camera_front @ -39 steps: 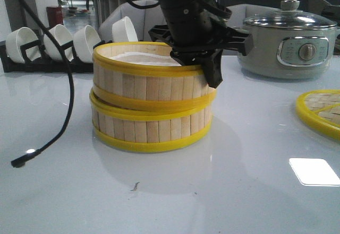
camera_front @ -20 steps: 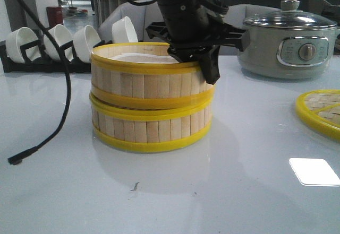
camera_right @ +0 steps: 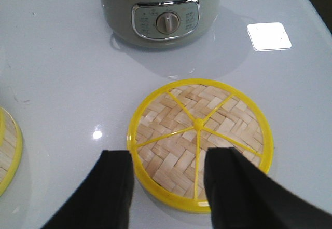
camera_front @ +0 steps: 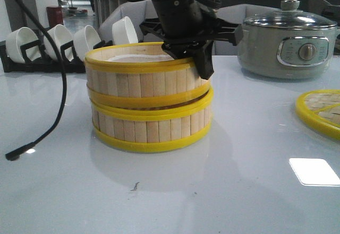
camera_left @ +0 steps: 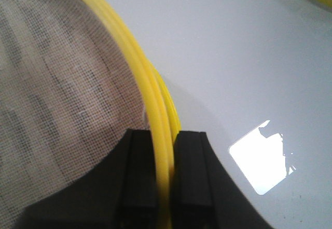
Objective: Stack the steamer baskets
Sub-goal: 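Lower the held basket onto the middle basket and align the rims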
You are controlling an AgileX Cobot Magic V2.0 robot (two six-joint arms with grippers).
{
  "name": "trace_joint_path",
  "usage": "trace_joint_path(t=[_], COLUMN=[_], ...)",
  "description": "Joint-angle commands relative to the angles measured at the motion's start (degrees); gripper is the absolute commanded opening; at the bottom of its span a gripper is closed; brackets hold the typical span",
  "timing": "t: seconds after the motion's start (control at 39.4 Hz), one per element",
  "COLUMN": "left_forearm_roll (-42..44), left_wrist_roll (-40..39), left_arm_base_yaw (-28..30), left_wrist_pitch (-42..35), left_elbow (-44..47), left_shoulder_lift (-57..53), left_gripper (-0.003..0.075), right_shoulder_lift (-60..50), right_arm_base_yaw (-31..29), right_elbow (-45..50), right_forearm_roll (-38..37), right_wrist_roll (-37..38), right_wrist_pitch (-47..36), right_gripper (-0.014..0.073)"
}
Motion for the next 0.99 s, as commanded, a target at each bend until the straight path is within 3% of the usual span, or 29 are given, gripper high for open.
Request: trace_joint_path(t=[0.0,0.96], left_forearm_roll=[-0.84,-4.07], left_wrist_roll=[-0.69,-0.81], left_arm_base_yaw=[0.29,0.29], left_wrist_pitch=[-1.94,-1.25], left_elbow=[-1.95,-1.95], left_shoulder_lift=[-4.58,-4.58], left_gripper=[0.0085,0.0085], right_shoulder_lift=[-0.37,0.18], right_arm_base_yaw=[-0.16,-0.16], right_elbow=[-2.16,-2.09], right_forearm_roll=[-0.72,-0.72], right_wrist_roll=[-0.47,-0.47], right_wrist_pitch=[-4.05,-4.05], right_gripper=[0.0423,0.0423])
